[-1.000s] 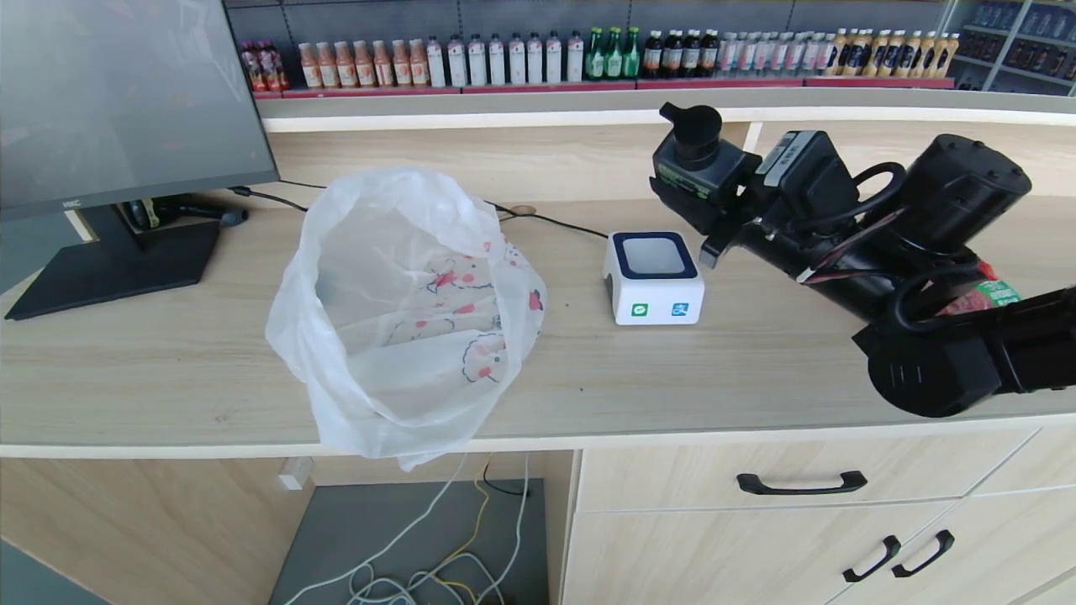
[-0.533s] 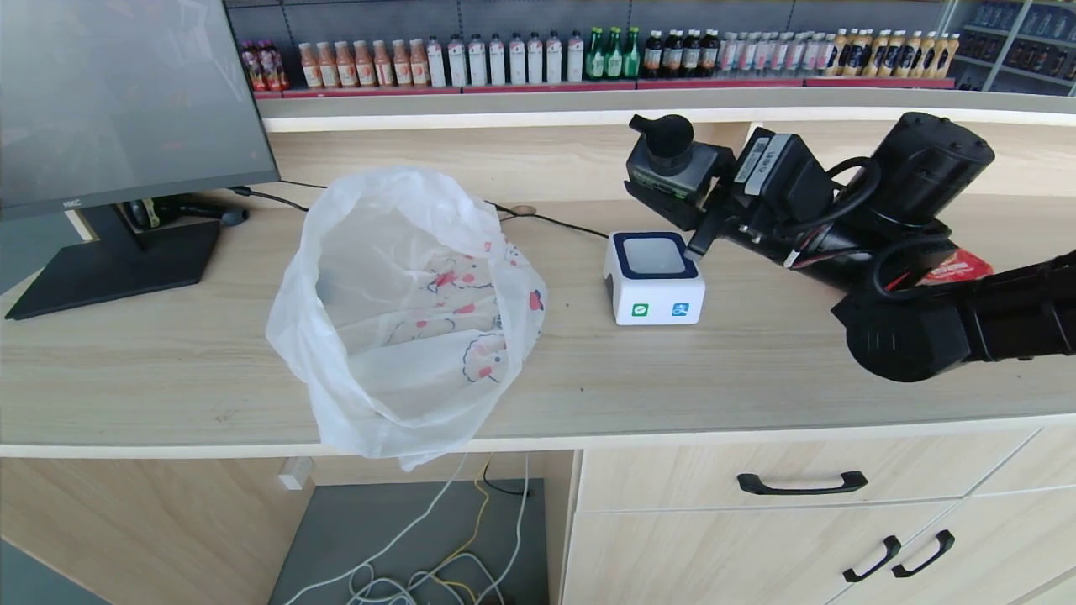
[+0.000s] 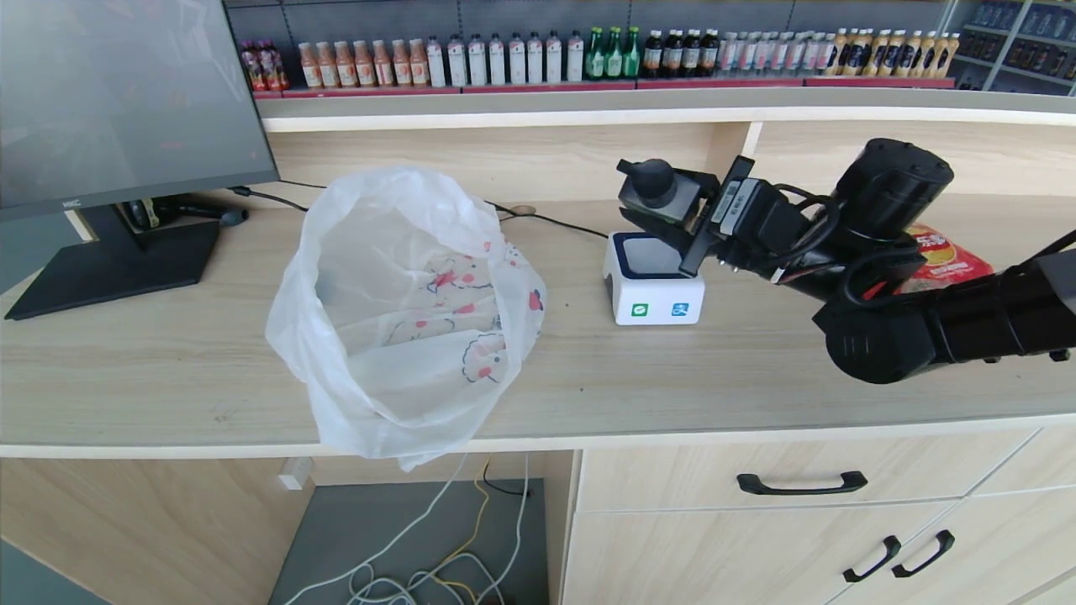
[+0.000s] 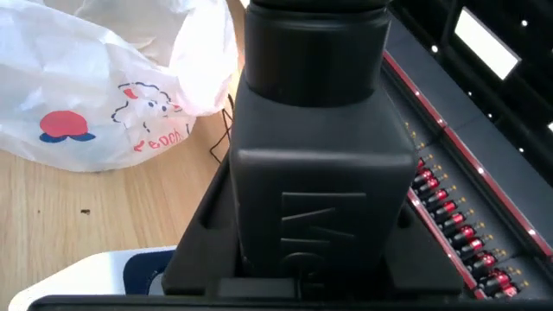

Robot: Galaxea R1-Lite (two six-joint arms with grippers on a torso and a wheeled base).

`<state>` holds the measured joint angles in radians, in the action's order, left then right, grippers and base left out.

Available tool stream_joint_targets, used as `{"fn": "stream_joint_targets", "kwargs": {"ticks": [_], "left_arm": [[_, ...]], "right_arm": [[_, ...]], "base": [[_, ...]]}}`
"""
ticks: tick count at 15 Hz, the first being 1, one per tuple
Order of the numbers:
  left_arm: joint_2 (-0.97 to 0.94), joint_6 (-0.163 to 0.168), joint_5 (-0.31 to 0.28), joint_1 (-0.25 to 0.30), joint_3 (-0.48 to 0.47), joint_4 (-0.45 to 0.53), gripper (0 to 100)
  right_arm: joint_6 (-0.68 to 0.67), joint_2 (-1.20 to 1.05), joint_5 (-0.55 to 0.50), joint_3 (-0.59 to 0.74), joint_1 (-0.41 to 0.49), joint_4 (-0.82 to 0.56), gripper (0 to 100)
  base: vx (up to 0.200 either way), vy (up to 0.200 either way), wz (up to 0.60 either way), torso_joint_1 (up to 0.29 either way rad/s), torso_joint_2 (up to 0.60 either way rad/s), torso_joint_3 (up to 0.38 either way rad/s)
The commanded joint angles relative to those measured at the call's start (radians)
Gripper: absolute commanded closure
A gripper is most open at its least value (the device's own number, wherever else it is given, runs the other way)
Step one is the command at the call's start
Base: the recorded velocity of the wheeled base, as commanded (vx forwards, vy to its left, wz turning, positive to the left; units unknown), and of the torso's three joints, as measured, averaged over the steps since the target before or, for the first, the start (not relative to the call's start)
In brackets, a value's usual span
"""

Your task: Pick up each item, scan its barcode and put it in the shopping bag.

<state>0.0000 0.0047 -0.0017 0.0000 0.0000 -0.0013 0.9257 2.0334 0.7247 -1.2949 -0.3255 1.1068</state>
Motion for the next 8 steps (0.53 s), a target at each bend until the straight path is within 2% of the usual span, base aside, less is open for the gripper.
{"fn": "stream_joint_targets", "kwargs": {"ticks": [1, 8], "left_arm": [[0.000, 0.000, 0.000, -0.002, 0.000, 0.000, 0], [0.000, 0.000, 0.000, 0.000, 0.000, 0.000, 0]], "right_arm": [[0.030, 0.031, 0.018, 0.009, -0.017, 0.001, 100], [0.070, 0.048, 0.062, 0.022, 0.037, 0.001, 100]], "base": [[0.000, 0.000, 0.00, 0.000, 0.00, 0.000], [0.000, 0.000, 0.00, 0.000, 0.00, 0.000]]}}
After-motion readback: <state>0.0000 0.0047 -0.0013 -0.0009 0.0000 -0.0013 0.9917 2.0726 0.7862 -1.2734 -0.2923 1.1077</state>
